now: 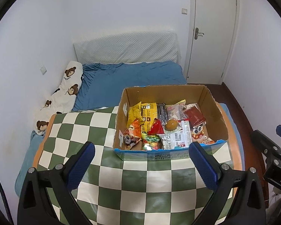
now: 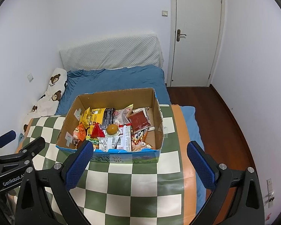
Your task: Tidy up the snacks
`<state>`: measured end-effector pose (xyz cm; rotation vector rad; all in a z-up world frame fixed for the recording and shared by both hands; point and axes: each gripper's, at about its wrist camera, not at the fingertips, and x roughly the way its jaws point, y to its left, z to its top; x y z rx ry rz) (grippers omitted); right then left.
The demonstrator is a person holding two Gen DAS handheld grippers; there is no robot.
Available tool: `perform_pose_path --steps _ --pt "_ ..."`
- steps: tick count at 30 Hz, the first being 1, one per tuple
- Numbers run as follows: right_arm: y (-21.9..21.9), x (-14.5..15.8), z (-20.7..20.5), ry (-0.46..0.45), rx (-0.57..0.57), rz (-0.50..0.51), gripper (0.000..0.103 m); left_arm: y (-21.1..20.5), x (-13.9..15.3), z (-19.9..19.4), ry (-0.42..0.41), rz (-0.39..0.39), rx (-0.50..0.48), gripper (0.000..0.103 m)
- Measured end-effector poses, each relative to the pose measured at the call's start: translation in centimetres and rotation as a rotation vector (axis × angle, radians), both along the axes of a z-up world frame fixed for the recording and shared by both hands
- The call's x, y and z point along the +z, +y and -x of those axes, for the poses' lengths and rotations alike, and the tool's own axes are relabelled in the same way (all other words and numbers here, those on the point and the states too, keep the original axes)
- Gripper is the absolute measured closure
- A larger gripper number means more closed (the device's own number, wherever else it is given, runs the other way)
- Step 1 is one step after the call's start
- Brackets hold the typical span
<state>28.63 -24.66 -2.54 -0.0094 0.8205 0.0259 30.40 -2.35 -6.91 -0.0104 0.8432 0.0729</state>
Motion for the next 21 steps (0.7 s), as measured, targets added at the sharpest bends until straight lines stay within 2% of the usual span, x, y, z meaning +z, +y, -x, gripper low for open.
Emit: perform_pose_path --steps 21 --pt "-0.31 0.23 0.28 -0.006 -0.003 -0.005 0.001 -0.56 0.72 0.79 -0.020 -0.003 -0.015 0.000"
